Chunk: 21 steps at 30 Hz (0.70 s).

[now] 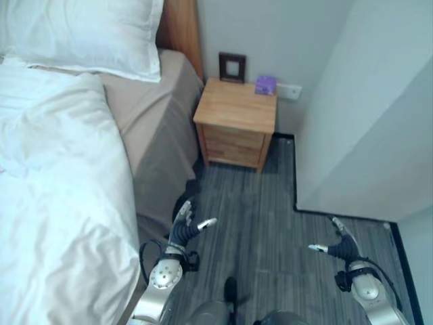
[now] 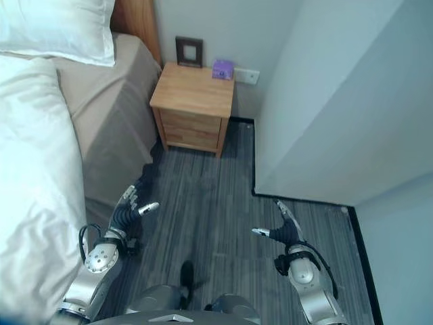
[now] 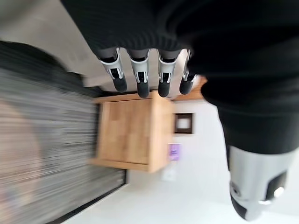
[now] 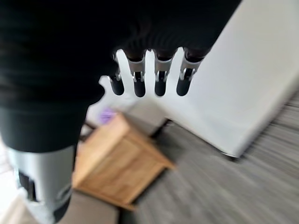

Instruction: Making the bed.

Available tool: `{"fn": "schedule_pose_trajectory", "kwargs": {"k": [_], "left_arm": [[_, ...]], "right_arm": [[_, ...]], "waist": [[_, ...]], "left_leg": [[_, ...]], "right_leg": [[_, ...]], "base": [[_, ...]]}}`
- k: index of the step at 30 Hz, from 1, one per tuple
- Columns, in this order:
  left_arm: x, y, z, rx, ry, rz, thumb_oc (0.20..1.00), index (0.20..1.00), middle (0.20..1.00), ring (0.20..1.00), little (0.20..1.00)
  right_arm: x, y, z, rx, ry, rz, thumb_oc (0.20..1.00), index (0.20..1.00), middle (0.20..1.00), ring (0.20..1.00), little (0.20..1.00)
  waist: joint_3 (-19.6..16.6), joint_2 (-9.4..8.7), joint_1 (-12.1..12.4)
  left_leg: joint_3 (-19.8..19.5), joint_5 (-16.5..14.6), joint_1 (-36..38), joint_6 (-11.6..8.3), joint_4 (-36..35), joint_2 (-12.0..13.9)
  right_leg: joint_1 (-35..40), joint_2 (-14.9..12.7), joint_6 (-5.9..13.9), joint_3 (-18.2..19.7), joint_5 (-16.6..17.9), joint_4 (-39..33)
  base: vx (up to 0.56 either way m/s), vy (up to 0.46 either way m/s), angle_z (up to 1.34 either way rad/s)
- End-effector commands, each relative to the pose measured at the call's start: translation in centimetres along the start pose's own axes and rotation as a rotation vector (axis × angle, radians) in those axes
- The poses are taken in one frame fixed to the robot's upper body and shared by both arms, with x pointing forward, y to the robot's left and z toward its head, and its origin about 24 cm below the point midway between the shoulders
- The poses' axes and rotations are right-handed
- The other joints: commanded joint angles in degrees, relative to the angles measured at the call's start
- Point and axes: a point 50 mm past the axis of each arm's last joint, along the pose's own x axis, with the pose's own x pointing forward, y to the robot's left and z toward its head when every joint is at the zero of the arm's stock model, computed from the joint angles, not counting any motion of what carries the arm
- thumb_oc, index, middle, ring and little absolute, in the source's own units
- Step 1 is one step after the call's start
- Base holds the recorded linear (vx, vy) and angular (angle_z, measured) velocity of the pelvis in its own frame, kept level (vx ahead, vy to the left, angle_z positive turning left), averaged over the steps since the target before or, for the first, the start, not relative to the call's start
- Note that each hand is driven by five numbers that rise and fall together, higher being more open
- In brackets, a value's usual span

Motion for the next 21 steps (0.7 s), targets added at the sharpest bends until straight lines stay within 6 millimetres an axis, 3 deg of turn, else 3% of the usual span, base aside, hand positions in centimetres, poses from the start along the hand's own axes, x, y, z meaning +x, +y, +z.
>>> {"fn": "schedule_pose_trajectory", "kwargs": {"k": [1,2,3,4,5,6,7,8,9,10,12,14,16,17,19,21], "left_arm": [[-0.7,1.9,0.7,0.084,-0.052,0.047,1.000,1.000,1.000,1.000,1.000],[-0.7,1.9,0.7,0.084,-0.052,0.048,1.000,1.000,1.000,1.000,1.000],[-0.8,2.1,0.6,0.073,-0.049,0.056,1.000,1.000,1.000,1.000,1.000],[-0.9,2.3,0.3,0.068,-0.040,0.066,1.000,1.000,1.000,1.000,1.000],[-1.0,2.4,0.0,0.064,-0.027,0.073,1.000,1.000,1.000,1.000,1.000],[-1.0,2.5,-0.3,0.057,-0.013,0.081,1.000,1.000,1.000,1.000,1.000],[-1.0,2.6,-0.3,0.057,-0.013,0.081,1.000,1.000,1.000,1.000,1.000],[-0.8,2.9,-0.3,0.058,-0.012,0.097,1.000,1.000,1.000,1.000,1.000],[-0.5,3.1,-0.3,0.054,-0.014,0.110,1.000,1.000,1.000,1.000,1.000],[-0.5,3.1,-0.3,0.054,-0.015,0.110,1.000,1.000,1.000,1.000,1.000],[-0.6,4.2,-0.2,0.061,-0.020,0.163,1.000,1.000,1.000,1.000,1.000],[-1.0,4.7,-0.5,0.048,-0.013,0.194,1.000,1.000,1.000,1.000,1.000],[-2.2,6.3,-1.4,-0.036,0.022,0.306,1.000,1.000,1.000,1.000,1.000],[-2.2,6.3,-1.4,-0.036,0.021,0.307,1.000,1.000,1.000,1.000,1.000],[-2.1,6.8,-0.9,-0.064,-0.008,0.334,1.000,1.000,1.000,1.000,1.000],[-1.8,7.0,-0.6,-0.091,-0.019,0.353,1.000,1.000,1.000,1.000,1.000]], "right_arm": [[1.2,-0.4,2.6,-0.017,-0.144,-0.005,1.000,1.000,1.000,1.000,1.000],[1.2,-0.4,2.6,-0.017,-0.145,-0.005,1.000,1.000,1.000,1.000,1.000],[1.3,-0.3,3.7,-0.001,-0.192,0.011,1.000,1.000,1.000,1.000,1.000],[1.3,-0.3,4.1,0.008,-0.215,0.017,1.000,1.000,1.000,1.000,1.000],[1.3,-0.3,4.4,0.017,-0.229,0.019,1.000,1.000,1.000,1.000,1.000],[1.3,-0.4,4.6,0.022,-0.239,0.018,1.000,1.000,1.000,1.000,1.000],[1.3,-0.4,4.6,0.022,-0.239,0.018,1.000,1.000,1.000,1.000,1.000],[1.6,-0.5,5.0,0.013,-0.254,0.015,1.000,1.000,1.000,1.000,1.000],[1.7,-0.5,5.2,0.005,-0.263,0.011,1.000,1.000,1.000,1.000,1.000],[1.8,-0.5,5.2,0.005,-0.265,0.011,1.000,1.000,1.000,1.000,1.000],[2.1,-0.3,6.1,-0.003,-0.299,0.021,1.000,1.000,1.000,1.000,1.000],[2.4,0.1,6.5,-0.004,-0.315,0.036,1.000,1.000,1.000,1.000,1.000],[3.0,0.5,7.1,-0.014,-0.335,0.067,1.000,1.000,1.000,1.000,1.000],[3.0,0.5,7.2,-0.014,-0.336,0.067,1.000,1.000,1.000,1.000,1.000],[3.5,0.1,7.5,-0.038,-0.352,0.062,1.000,1.000,1.000,1.000,1.000],[4.1,-0.7,8.0,-0.057,-0.365,0.042,1.000,1.000,1.000,1.000,1.000]], "waist": [[0.1,0.52,1.5],[0.1,0.64,1.4],[0.7,0.71,1.0],[0.7,0.51,0.4],[0.5,0.38,0.0],[0.5,0.23,-0.7],[0.5,0.25,-0.8],[0.2,0.25,-1.5],[-0.1,0.28,-1.7],[-0.1,0.21,-1.9],[-0.6,0.02,-1.6],[-1.1,0.09,-1.4],[-1.0,0.78,0.4],[-1.0,0.63,0.2],[0.5,1.43,1.5],[2.4,1.73,2.8]], "left_leg": [[4.1,-1.1,-0.2,-7.58,-1.2,3.8],[4.0,-0.9,-0.4,-7.63,-1.2,4.0],[0.8,-1.5,0.7,-8.31,-1.2,3.9],[-1.3,-1.9,0.8,-8.72,-1.2,3.6],[-2.8,-2.1,0.8,-9.15,-1.2,3.5],[-4.8,-2.5,1.1,-9.44,-1.2,3.2],[-4.8,-2.3,1.0,-9.46,-1.2,3.3],[-8.8,-3.1,1.6,-10.43,-1.2,2.9],[-11.1,-3.2,1.8,-10.95,-1.2,3.0],[-11.3,-3.0,1.5,-10.99,-1.2,2.9],[-14.4,-4.2,2.5,-11.86,-1.2,3.6],[-14.4,-4.5,3.0,-11.90,-1.2,4.0],[-13.0,-6.0,2.1,-13.47,6.0,4.6],[-13.1,-5.9,1.7,-13.47,6.2,4.4],[-12.3,-2.8,-3.2,-15.84,14.6,3.4],[-8.6,1.0,-9.1,-16.63,22.6,2.9]], "right_leg": [[2.0,-4.4,0.14,1.5,14.9,-18.3],[2.0,-4.3,0.04,1.3,15.1,-18.5],[0.8,-2.3,-1.06,3.3,12.0,-25.3],[0.2,-0.3,-1.55,6.4,11.0,-32.8],[1.1,0.5,-1.54,7.8,11.6,-38.8],[1.3,1.7,-1.92,11.8,11.5,-44.0],[1.5,1.7,-1.93,11.7,11.9,-44.5],[0.9,3.0,-1.83,17.9,13.4,-50.3],[0.3,3.2,-1.75,20.2,14.5,-52.5],[0.3,3.0,-1.73,20.1,14.8,-52.7],[1.2,0.9,-1.54,15.7,16.7,-54.4],[2.2,0.5,-1.83,15.2,16.9,-54.9],[6.5,0.1,-3.16,13.2,16.0,-55.5],[6.3,-0.1,-3.11,13.2,16.2,-55.6],[8.9,-0.9,-4.14,10.2,15.2,-56.2],[10.8,-2.0,-5.35,7.2,14.3,-56.7]], "base": [[0.20,-0.007,1.23],[0.31,-0.073,1.14],[0.31,-0.119,1.04],[0.42,-0.141,1.42],[0.34,-0.127,1.37],[0.21,-0.065,1.36],[0.36,-0.128,1.40],[0.36,-0.161,1.35],[0.36,-0.163,1.50],[0.28,-0.238,1.37],[0.27,-0.265,2.13],[0.23,-0.186,1.33],[0.25,-0.225,0.53],[0.05,-0.126,-0.04],[0.01,-0.122,0.06],[-0.01,-0.232,0.87]]}}
